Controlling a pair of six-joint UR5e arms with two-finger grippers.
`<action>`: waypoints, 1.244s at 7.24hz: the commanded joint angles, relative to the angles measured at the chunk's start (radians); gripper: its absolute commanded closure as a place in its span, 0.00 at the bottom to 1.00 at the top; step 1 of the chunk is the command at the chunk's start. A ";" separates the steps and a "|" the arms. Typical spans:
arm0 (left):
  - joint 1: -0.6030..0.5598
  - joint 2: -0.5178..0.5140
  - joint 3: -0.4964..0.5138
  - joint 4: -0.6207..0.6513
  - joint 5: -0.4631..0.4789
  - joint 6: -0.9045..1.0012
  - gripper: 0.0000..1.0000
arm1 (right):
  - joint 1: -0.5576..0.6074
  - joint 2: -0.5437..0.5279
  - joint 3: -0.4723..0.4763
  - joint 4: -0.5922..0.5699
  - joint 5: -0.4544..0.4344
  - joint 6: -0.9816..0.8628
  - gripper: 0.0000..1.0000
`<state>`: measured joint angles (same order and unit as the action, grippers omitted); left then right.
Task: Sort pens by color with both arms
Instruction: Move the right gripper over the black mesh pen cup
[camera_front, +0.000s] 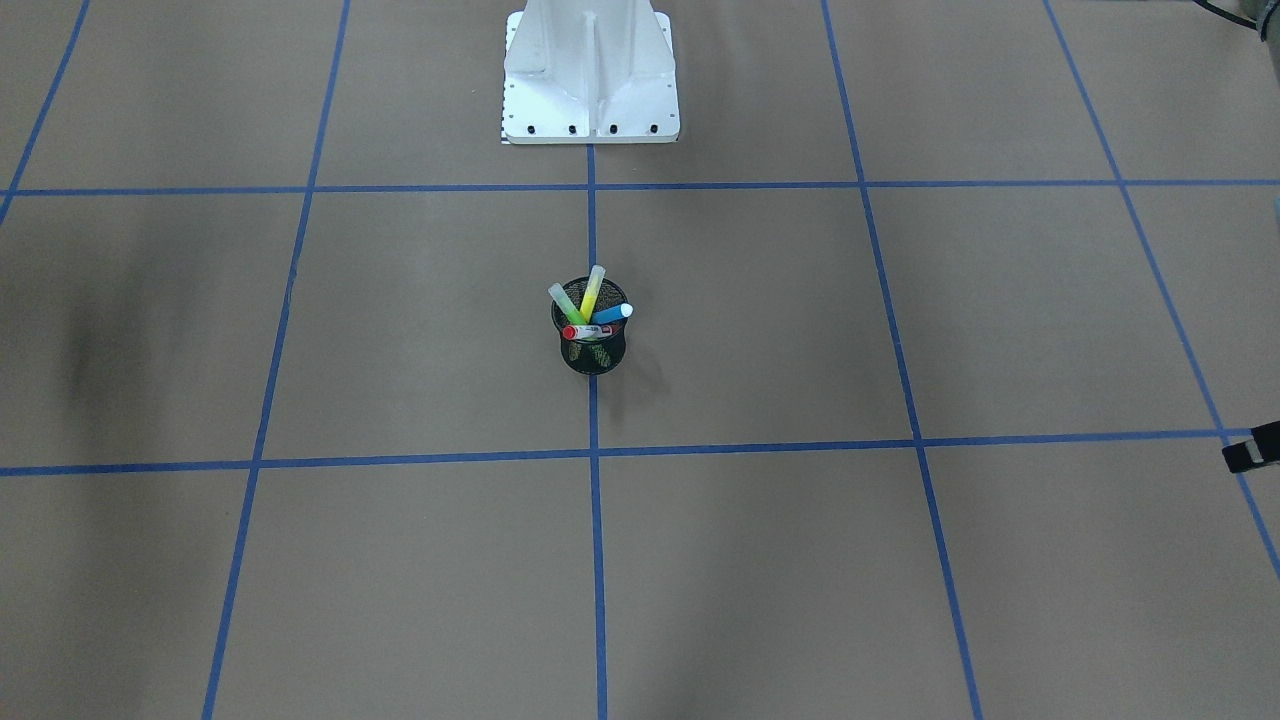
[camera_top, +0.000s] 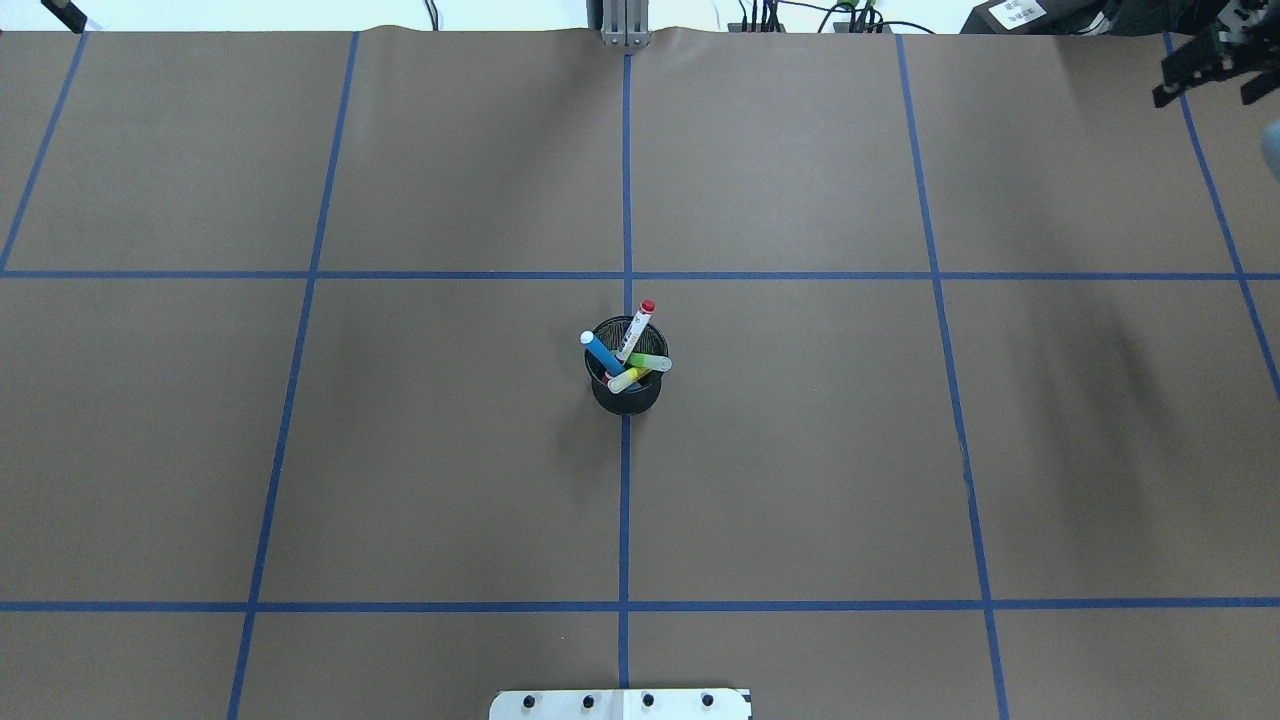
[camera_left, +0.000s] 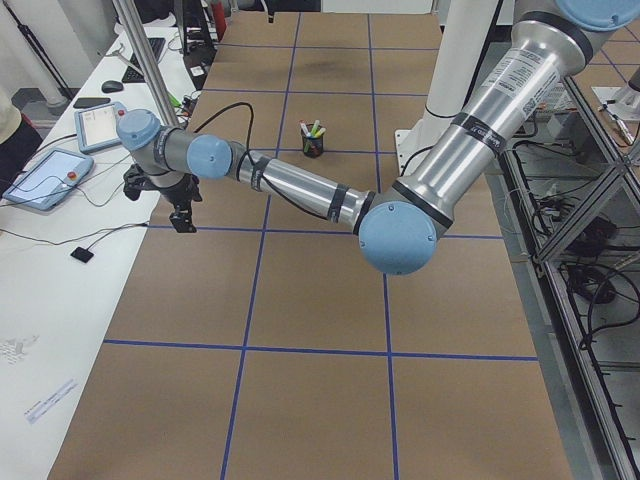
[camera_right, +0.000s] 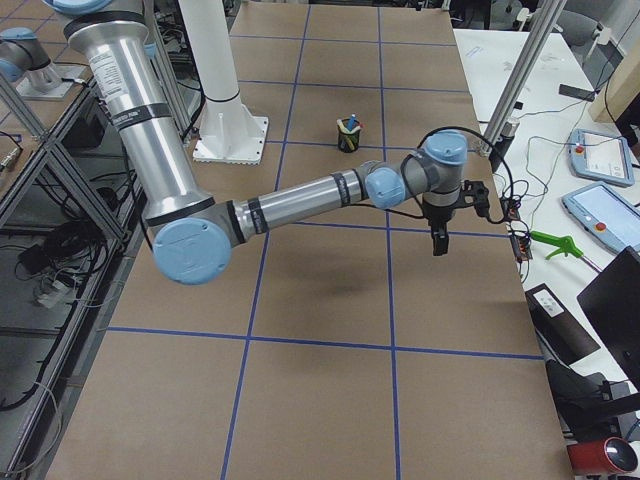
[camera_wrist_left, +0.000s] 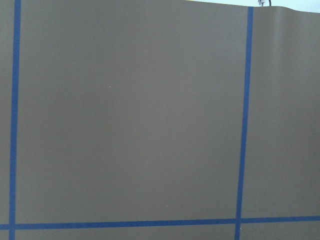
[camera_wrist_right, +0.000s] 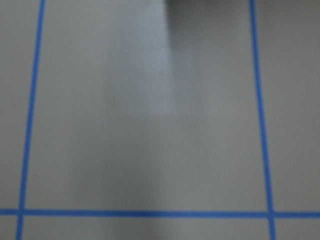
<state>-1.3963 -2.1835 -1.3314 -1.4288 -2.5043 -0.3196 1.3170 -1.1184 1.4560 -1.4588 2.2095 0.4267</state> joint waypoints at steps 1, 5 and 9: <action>0.034 0.005 -0.038 -0.001 -0.054 -0.047 0.00 | -0.128 0.197 -0.094 -0.011 -0.105 0.001 0.00; 0.039 0.036 -0.068 -0.013 -0.022 -0.099 0.00 | -0.403 0.290 0.109 0.011 -0.185 0.018 0.01; 0.033 0.039 -0.034 -0.007 0.007 -0.038 0.00 | -0.596 0.354 0.219 0.018 -0.324 0.043 0.04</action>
<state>-1.3637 -2.1444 -1.3853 -1.4372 -2.4987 -0.3610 0.7603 -0.7941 1.6780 -1.4423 1.9177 0.4724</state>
